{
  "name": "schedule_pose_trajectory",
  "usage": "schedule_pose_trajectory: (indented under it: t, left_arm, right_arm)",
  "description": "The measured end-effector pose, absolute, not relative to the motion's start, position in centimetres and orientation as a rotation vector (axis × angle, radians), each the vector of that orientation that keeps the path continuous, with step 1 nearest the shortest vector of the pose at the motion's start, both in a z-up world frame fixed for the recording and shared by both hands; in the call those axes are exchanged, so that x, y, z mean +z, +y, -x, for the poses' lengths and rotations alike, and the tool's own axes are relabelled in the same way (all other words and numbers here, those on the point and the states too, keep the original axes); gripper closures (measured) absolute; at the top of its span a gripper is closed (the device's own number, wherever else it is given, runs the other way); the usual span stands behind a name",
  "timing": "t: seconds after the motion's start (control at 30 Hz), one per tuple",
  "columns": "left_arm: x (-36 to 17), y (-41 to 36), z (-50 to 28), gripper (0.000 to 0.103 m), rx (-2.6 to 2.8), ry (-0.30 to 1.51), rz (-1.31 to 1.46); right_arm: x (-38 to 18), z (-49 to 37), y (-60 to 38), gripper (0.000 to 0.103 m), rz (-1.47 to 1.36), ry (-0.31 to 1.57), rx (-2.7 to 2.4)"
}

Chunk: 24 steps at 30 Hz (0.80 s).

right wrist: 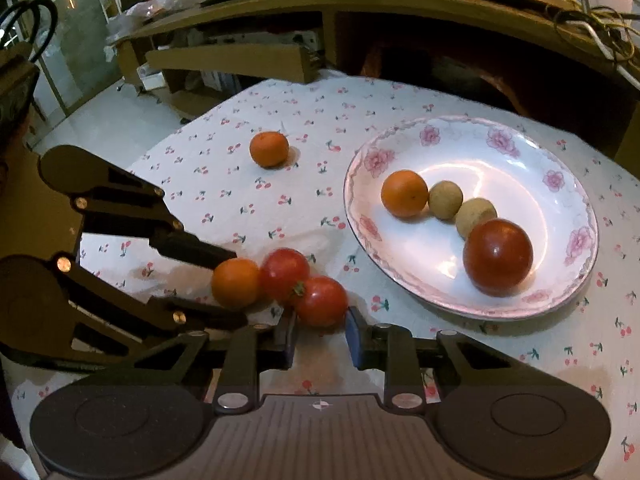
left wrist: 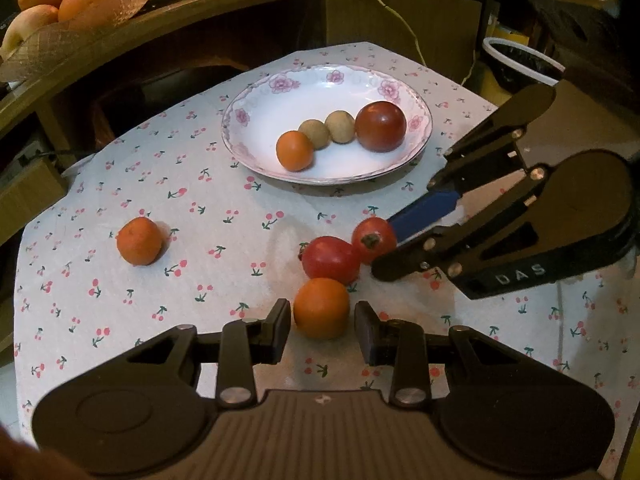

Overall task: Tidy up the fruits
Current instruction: 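Move the left tool toward another orange while the right tool moves toward a small red tomato, then grasp the small red tomato with the right tool while the left tool grasps the orange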

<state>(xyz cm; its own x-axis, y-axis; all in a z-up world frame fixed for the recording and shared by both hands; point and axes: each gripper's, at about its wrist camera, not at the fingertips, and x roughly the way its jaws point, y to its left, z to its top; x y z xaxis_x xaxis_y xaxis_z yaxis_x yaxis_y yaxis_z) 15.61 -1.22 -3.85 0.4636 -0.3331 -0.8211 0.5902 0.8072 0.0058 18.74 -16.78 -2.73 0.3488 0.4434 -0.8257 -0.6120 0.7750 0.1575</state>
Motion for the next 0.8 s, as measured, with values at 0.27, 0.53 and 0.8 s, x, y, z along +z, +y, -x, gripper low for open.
schedule_pose_trajectory:
  t: [0.27, 0.53, 0.8]
  left_arm:
    - [-4.1, -1.3, -15.7, 0.063, -0.582, 0.936, -0.321]
    - [-4.3, -1.4, -15.9, 0.062, -0.572, 0.930, -0.324]
    - [-4.3, -1.5, -15.7, 0.062, -0.571, 0.923, -0.333]
  right_arm:
    - [-1.9, -17.7, -17.2, 0.076, 0.232, 1.032, 0.730]
    - [-2.2, -17.5, -17.8, 0.068, 0.255, 1.025, 0.712]
    - [-2.5, -17.8, -17.2, 0.065, 0.236, 1.003, 0.703]
